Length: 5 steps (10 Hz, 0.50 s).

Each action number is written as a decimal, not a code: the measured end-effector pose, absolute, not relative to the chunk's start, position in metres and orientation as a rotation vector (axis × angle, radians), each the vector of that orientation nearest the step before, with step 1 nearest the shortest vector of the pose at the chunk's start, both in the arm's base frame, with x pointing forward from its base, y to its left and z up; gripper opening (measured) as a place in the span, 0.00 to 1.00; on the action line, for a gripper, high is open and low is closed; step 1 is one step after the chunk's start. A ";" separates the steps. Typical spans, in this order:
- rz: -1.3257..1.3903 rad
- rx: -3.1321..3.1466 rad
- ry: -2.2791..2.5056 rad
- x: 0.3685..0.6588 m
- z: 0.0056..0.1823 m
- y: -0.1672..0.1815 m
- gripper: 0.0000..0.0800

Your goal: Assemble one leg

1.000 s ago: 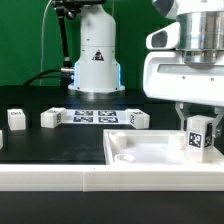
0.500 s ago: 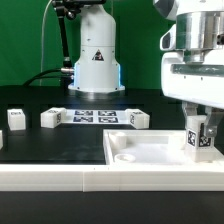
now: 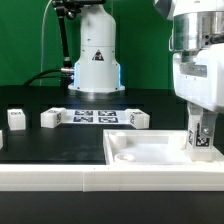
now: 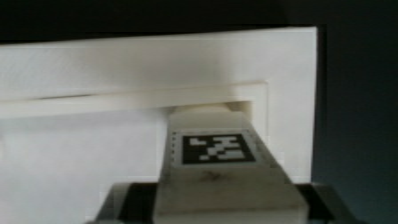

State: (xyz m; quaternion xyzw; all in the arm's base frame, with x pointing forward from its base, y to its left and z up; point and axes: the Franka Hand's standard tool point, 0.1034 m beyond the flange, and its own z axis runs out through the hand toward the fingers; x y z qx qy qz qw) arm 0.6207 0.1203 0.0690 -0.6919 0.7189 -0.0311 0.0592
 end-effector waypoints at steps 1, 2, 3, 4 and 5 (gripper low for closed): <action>-0.095 -2.108 2.167 0.621 0.068 0.120 0.64; -0.103 -2.193 2.084 0.621 0.069 0.118 0.64; -0.105 -2.223 2.055 0.621 0.068 0.117 0.77; -0.108 -2.296 1.981 0.621 0.066 0.117 0.80; -0.118 -2.405 1.855 0.620 0.066 0.117 0.80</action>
Offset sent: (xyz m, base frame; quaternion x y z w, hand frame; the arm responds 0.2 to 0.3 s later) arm 0.0022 0.0002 -0.0033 -0.0208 -0.0001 -0.1263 0.9918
